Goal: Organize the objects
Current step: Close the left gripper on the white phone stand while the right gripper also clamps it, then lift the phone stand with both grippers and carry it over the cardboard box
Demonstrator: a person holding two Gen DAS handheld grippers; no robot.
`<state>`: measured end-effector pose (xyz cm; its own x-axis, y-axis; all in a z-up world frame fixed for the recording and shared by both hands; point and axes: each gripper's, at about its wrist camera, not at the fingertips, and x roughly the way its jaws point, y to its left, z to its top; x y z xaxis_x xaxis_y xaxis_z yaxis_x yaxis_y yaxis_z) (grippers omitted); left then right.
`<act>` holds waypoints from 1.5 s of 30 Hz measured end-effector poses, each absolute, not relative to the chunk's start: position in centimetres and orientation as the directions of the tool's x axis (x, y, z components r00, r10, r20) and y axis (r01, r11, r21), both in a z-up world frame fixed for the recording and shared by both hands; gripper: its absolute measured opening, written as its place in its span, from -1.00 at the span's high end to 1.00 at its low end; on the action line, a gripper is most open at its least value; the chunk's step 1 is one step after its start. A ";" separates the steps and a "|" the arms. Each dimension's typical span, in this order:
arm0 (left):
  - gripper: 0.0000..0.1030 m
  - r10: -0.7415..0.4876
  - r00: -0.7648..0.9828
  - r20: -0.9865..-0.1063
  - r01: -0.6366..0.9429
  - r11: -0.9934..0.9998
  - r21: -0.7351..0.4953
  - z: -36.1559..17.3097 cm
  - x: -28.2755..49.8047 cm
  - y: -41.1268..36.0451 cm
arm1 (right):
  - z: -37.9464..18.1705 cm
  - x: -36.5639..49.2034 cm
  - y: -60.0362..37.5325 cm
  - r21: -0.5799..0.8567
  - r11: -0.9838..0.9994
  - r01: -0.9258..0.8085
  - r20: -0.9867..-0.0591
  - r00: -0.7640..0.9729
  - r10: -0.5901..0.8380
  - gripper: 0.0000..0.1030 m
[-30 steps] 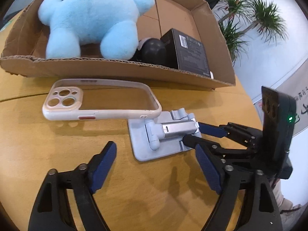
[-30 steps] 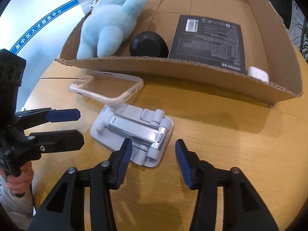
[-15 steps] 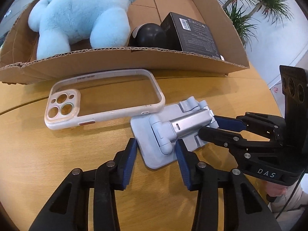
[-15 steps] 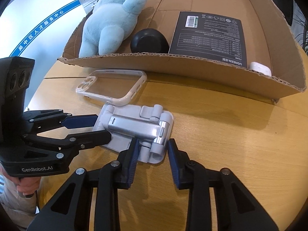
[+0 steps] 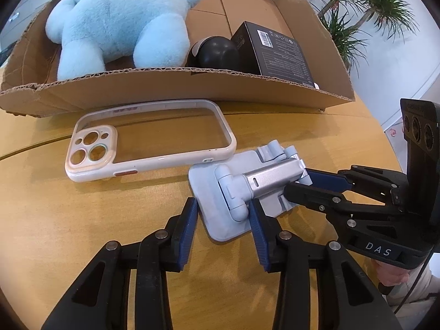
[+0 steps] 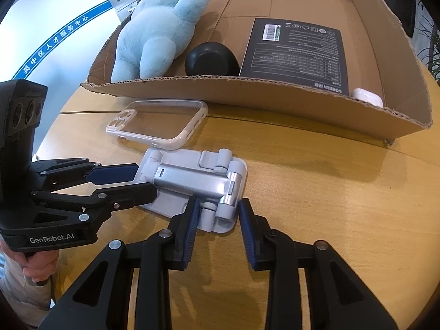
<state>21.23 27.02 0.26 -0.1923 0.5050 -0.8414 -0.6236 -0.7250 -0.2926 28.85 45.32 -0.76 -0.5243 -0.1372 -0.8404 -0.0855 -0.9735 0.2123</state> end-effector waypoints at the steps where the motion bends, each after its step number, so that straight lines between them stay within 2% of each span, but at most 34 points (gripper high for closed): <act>1: 0.29 0.505 -0.194 -0.841 -0.623 -0.725 -0.292 0.3 21.3 26.9 | -0.7 28.9 45.3 0.215 -0.972 -0.091 -0.840 -0.525 -0.137 0.49; 45: 0.29 0.520 -0.234 -0.822 -0.643 -0.717 -0.271 2.3 24.2 26.6 | 1.2 31.0 43.8 0.185 -0.976 -0.117 -0.830 -0.550 -0.092 0.49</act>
<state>24.16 26.56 2.31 -0.2339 0.5198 -0.8216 -0.6425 -0.7169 -0.2706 31.02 43.82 1.24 -0.5502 -0.0915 -0.8300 -0.1169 -0.9757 0.1851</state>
